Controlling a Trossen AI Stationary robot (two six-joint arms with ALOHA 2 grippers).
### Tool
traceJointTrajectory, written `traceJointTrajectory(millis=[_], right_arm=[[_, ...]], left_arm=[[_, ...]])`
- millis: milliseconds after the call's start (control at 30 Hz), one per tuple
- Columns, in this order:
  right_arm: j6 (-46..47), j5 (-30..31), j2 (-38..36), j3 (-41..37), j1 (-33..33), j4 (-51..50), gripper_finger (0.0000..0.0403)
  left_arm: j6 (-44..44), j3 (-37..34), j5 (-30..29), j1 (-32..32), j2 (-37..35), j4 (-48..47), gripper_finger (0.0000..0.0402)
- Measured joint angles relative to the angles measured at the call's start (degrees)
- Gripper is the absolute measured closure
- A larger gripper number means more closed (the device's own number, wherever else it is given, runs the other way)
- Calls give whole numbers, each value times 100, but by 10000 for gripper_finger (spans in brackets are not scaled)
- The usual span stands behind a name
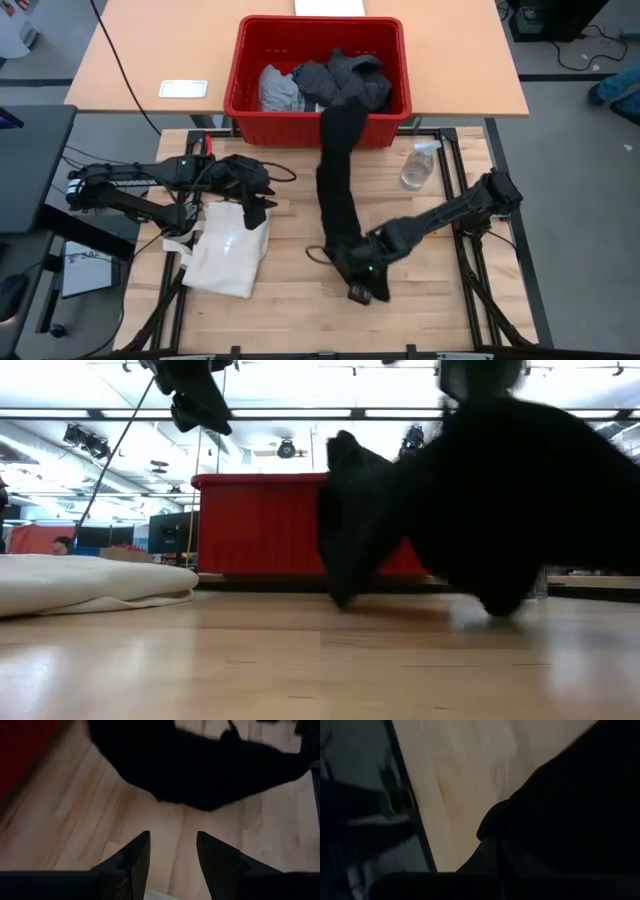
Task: Fold Laundry from Bin
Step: Remove the black shirt from the red laundry bin
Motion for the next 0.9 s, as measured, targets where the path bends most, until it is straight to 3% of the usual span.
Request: traceJointTrajectory(millis=[167, 367, 733, 900], right_arm=[[484, -371, 0, -553, 460, 242, 389], [500, -84, -56, -389, 700, 267, 329], [138, 1323, -566, -170, -50, -575, 246], [-10, 2314, -1049, -170, -725, -649, 223]], left_arm=[[-354, 2, -12, -55, 160, 184, 235], [-517, -6, -182, -166, 473, 249, 235], [-830, 0, -346, 273, 758, 517, 235], [-790, 0, -437, 754, 758, 505, 235]])
